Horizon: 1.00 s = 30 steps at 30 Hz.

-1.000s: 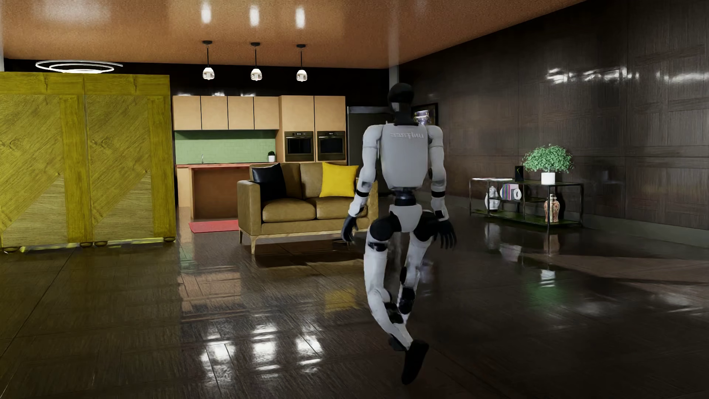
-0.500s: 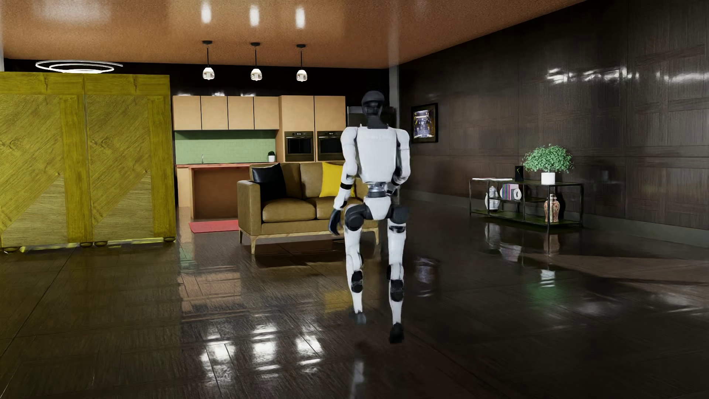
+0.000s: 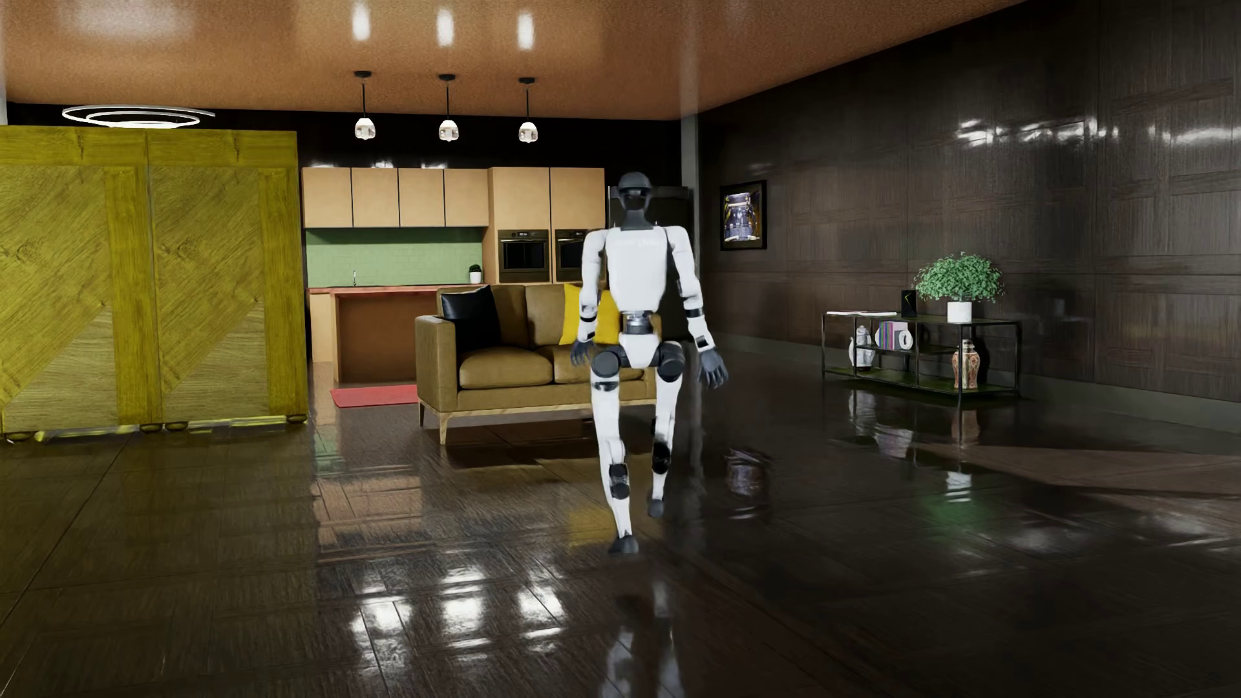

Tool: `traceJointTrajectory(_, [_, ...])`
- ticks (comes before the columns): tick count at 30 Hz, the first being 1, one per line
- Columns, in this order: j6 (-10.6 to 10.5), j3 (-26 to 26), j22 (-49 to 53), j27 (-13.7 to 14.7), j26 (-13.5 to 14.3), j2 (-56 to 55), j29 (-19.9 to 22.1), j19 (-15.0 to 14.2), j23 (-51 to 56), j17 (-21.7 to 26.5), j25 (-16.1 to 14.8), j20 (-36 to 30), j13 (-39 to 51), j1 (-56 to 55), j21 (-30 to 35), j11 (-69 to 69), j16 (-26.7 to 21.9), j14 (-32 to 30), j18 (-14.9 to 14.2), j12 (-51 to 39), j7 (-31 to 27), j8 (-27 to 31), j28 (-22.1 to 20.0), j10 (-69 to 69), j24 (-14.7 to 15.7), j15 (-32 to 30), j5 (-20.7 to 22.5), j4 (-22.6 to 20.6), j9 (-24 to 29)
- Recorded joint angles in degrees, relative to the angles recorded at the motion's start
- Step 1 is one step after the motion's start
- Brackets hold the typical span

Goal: Walk to the sofa

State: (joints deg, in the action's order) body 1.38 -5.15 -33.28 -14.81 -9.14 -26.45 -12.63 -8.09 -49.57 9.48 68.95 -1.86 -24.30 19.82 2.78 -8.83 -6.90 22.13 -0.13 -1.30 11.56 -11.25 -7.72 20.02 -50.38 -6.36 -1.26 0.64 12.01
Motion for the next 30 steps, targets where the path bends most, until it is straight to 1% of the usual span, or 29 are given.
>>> traceJointTrajectory(1, [-0.34, -0.26, 1.31, 0.56, -1.28, -1.18, -1.2, 6.75, -0.19, 0.02, 2.82, 2.54, 0.77, 2.03, 0.25, -6.69, 0.48, -2.62, -0.26, 0.81, 1.35, 1.2, -1.26, 2.66, 2.79, -2.57, 1.98, 1.14, 0.17])
traceJointTrajectory(2, [-0.85, -0.55, 1.52, 0.8, -2.24, -0.22, -0.75, 12.77, 0.6, -0.74, 4.43, 4.04, 1.34, 2.81, -0.72, -11.47, 0.97, -8.33, 1.04, 1.61, 1.89, 0.34, -1.86, 7.4, 5.26, -5.7, 2.72, 2.45, 0.28])
traceJointTrajectory(3, [-1.59, -0.82, 0.63, 0.96, -3.31, -0.19, 1.08, 15.35, 1.85, -2.49, 4.56, 4.31, 1.62, 0.71, -2.67, -17.41, 1.12, -14.64, 1.13, 2.03, 1.93, -0.85, -1.39, 16.73, 6.94, -2.22, 2.99, 4.89, 0.55])
traceJointTrajectory(4, [-2.58, -0.93, -0.88, 0.78, -4.22, 0.92, 4.43, 15.55, 2.94, -4.82, 3.31, 3.11, 2.32, -3.47, -5.26, -22.17, 0.83, -20.75, 0.38, 2.39, 2.37, -1.65, 0.44, 29.26, 6.84, 3.02, 3.29, 8.62, 0.9])
traceJointTrajectory(5, [-3.72, -0.6, -2.32, -0.74, -5.11, 3.5, 9.41, 15.2, 3.48, -7.23, 2.49, 0.81, 3.91, -9.43, -7.09, -23.89, 0.41, -26.99, -0.32, 2.7, 0.74, -2.4, 3.59, 40.96, 4.9, 7.1, 3.94, 11.97, 1.19])
traceJointTrajectory(6, [-4.77, 0.14, -3.02, -2.08, -5.33, 6.99, 14.94, 14.76, 3.45, -8.91, 3.1, -1.79, 6.47, -16.06, -7.02, -23.45, -0.02, -23.29, 2.14, 3.37, -1.87, -2.77, 6.81, 49.49, 1.52, 9.93, 4.73, 12.84, 1.39])
traceJointTrajectory(7, [-5.48, 1.03, -2.75, -3.1, -4.78, 10.83, 19.05, 14.35, 2.8, -10.04, 3.84, -3.63, 10.1, -22.53, -6.26, -21.7, -0.13, -20.61, 3.84, 5.07, -2.84, -2.41, 9.4, 54.85, -2.24, 11.82, 5.5, 13.36, 1.4])
traceJointTrajectory(8, [-5.88, 2.02, -1.61, -2.71, -4.03, 14.62, 21.29, 13.96, 2.35, -11.37, 3.65, -3.33, 14.13, -28.43, -5.96, -19.47, 0.07, -20.46, 2.65, 7.88, -2.46, -1.62, 10.36, 56.79, -4.35, 13.23, 6.32, 14.55, 1.25])
traceJointTrajectory(9, [-6.07, 3.09, -0.28, -1.17, -3.87, 18.5, 21.46, 13.55, 2.66, -12.17, 2.23, -1.57, 18.35, -33.62, -5.33, -16.96, 1.37, -20.62, 2.35, 11.0, -1.65, -0.5, 10.58, 55.59, -4.58, 14.42, 7.05, 15.23, 1.01])
traceJointTrajectory(10, [-6.13, 4.14, 1.41, 2.04, -3.93, 22.05, 20.49, 13.11, 3.32, -12.29, 0.11, 1.04, 22.74, -38.25, -4.74, -14.73, 3.03, -20.04, 3.34, 14.07, -0.56, 0.67, 10.25, 51.74, -2.98, 15.67, 7.63, 15.36, 0.74])
traceJointTrajectory(11, [-6.13, 5.08, 2.74, 5.04, -4.0, 25.48, 18.71, 12.64, 4.16, -12.33, -2.23, 3.68, 27.19, -41.95, -3.67, -12.62, 4.5, -19.33, 3.11, 17.26, 0.72, 1.81, 9.99, 45.28, -0.36, 17.03, 8.09, 15.25, 0.45])
traceJointTrajectory(12, [-6.16, 5.89, 2.66, 7.91, -4.25, 28.86, 16.73, 12.15, 6.09, -11.39, -3.85, 5.83, 31.42, -44.47, -1.75, -10.58, 5.38, -19.05, 3.84, 19.3, 2.33, 2.81, 9.66, 35.97, 2.18, 18.61, 8.45, 14.89, 0.17])
traceJointTrajectory(13, [-6.23, 6.51, 1.75, 10.02, -4.81, 32.02, 15.6, 11.6, 8.34, -10.07, -4.56, 7.0, 35.4, -45.68, 0.81, -8.85, 5.76, -20.19, 3.24, 20.97, 3.98, 3.71, 9.29, 23.66, 3.56, 20.39, 8.7, 13.95, -0.11])
traceJointTrajectory(15, [-6.24, 7.24, -1.8, 12.06, -6.89, 37.76, 15.51, 10.55, 13.04, -7.16, -4.47, 6.44, 41.89, -44.93, 6.21, -6.31, 5.42, -22.49, -0.24, 23.59, 3.6, 5.47, 11.21, -5.43, 2.24, 23.73, 8.61, 9.48, -0.5])
traceJointTrajectory(16, [-6.13, 7.29, -4.28, 12.18, -7.5, 39.97, 15.42, 9.87, 15.47, -5.65, -4.15, 5.37, 43.84, -45.51, 8.34, -6.84, 4.9, -19.17, -0.73, 24.43, 3.16, 5.65, 12.71, -11.98, 0.47, 25.2, 8.23, 8.09, -0.54])
traceJointTrajectory(17, [-5.95, 7.17, -7.62, 12.03, -8.09, 41.86, 14.89, 8.8, 18.02, -4.12, -4.54, 3.49, 44.22, -46.0, 9.2, -9.59, 4.16, -19.4, -0.44, 24.36, 5.03, 5.22, 14.69, -10.89, -2.19, 25.26, 7.47, 7.41, -0.53])
traceJointTrajectory(18, [-5.5, 7.22, -10.99, 11.6, -8.32, 43.73, 14.5, 7.8, 20.66, -2.59, -5.69, 1.71, 42.91, -46.32, 8.88, -12.6, 3.61, -23.81, 3.69, 23.71, 4.8, 4.39, 16.25, -5.69, -5.14, 23.4, 6.09, 6.46, -0.49])
traceJointTrajectory(19, [-4.82, 7.3, -13.53, 10.79, -8.76, 44.76, 14.72, 7.81, 22.61, -1.7, -7.39, 0.6, 40.34, -45.86, 7.89, -17.82, 3.24, -27.56, 6.88, 23.18, 4.71, 3.57, 18.12, -0.23, -8.01, 18.82, 4.63, 5.79, -0.42])
traceJointTrajectory(20, [-3.96, 7.42, -14.41, 9.25, -9.19, 42.81, 15.29, 8.13, 23.51, -1.14, -8.84, 1.07, 37.5, -45.79, 6.86, -27.71, 3.77, -26.17, 8.81, 22.77, 5.17, 2.54, 18.79, 6.56, -9.47, 11.98, 2.22, 5.32, -0.25])
traceJointTrajectory(21, [-3.01, 7.57, -13.88, 6.76, -9.35, 38.87, 15.25, 4.67, 23.69, -0.42, -7.92, 3.02, 34.42, -44.98, 6.98, -40.81, 4.97, -20.85, 9.16, 22.53, 5.5, 1.48, 18.07, 12.51, -9.2, 5.56, -1.22, 4.76, -0.11])
traceJointTrajectory(22, [-2.0, 7.59, -12.64, 5.42, -9.13, 33.6, 16.21, 3.59, 25.2, 0.31, -4.75, 5.43, 30.88, -42.63, 8.22, -52.99, 6.39, -16.36, 8.79, 21.94, 6.06, 2.04, 16.8, 15.36, -7.88, -1.8, -4.84, 3.67, 0.01])
traceJointTrajectory(23, [-1.08, 7.45, -11.07, 6.53, -8.58, 27.66, 17.48, 4.55, 29.54, -0.88, -6.37, 7.87, 26.03, -39.47, 8.03, -62.09, 7.33, -13.13, 8.23, 20.71, 6.54, 3.73, 15.05, 15.97, -5.95, -0.73, -6.54, 2.42, 0.15])
traceJointTrajectory(24, [-0.47, 7.13, -9.54, 9.07, -7.89, 21.86, 17.5, 6.14, 36.1, -4.25, -15.45, 9.64, 19.88, -35.78, 7.2, -67.89, 7.5, -10.91, 7.55, 19.07, 6.44, 4.69, 13.19, 14.94, -4.23, 2.47, -7.13, 1.42, 0.25])
traceJointTrajectory(25, [-0.16, 6.48, -8.27, 12.61, -7.4, 16.6, 17.14, 6.28, 44.36, -5.59, -22.19, 10.05, 13.77, -32.0, 8.91, -70.55, 7.46, -9.37, 6.85, 17.24, 5.87, 4.71, 11.25, 13.12, -3.4, 3.56, -7.83, 0.43, 0.24])
traceJointTrajectory(26, [-0.02, 5.56, -7.61, 16.72, -6.74, 11.97, 17.28, 5.55, 53.59, -5.5, -27.33, 9.74, 8.28, -28.25, 11.8, -70.33, 7.38, -8.2, 6.21, 15.06, 4.87, 4.18, 9.6, 10.92, -2.97, 3.07, -8.73, -0.54, 0.09])
traceJointTrajectory(27, [0.02, 4.52, -6.67, 21.41, -5.65, 7.74, 17.14, 5.99, 62.3, -5.42, -33.62, 8.61, 5.22, -24.54, 15.81, -67.46, 7.04, -7.24, 5.65, 13.11, 3.81, 3.72, 8.65, 8.47, -2.49, 2.82, -9.07, -1.35, -0.13])
traceJointTrajectory(28, [0.0, 3.49, -5.81, 24.86, -4.52, 4.22, 16.05, 6.65, 69.95, -4.65, -41.13, 6.41, 5.02, -21.03, 20.53, -62.09, 6.09, -6.2, 5.09, 11.15, 2.81, 3.22, 8.7, 6.32, -2.42, 3.51, -8.98, -1.87, -0.38])
traceJointTrajectory(29, [0.0, 2.62, -5.02, 27.61, -3.78, 1.55, 15.2, 7.12, 76.64, -3.26, -46.8, 3.61, 7.68, -17.92, 24.47, -54.17, 4.83, -5.05, 4.56, 8.87, 1.93, 2.52, 9.3, 4.69, -2.67, 3.48, -9.1, -2.25, -0.68])
traceJointTrajectory(30, [0.03, 1.97, -4.35, 29.31, -3.09, 0.17, 14.65, 7.74, 81.98, -2.22, -50.31, 0.52, 12.25, -15.15, 27.14, -43.25, 3.47, -3.77, 3.98, 6.25, 1.1, 1.41, 10.07, 3.51, -3.19, 4.01, -9.17, -2.53, -1.02])
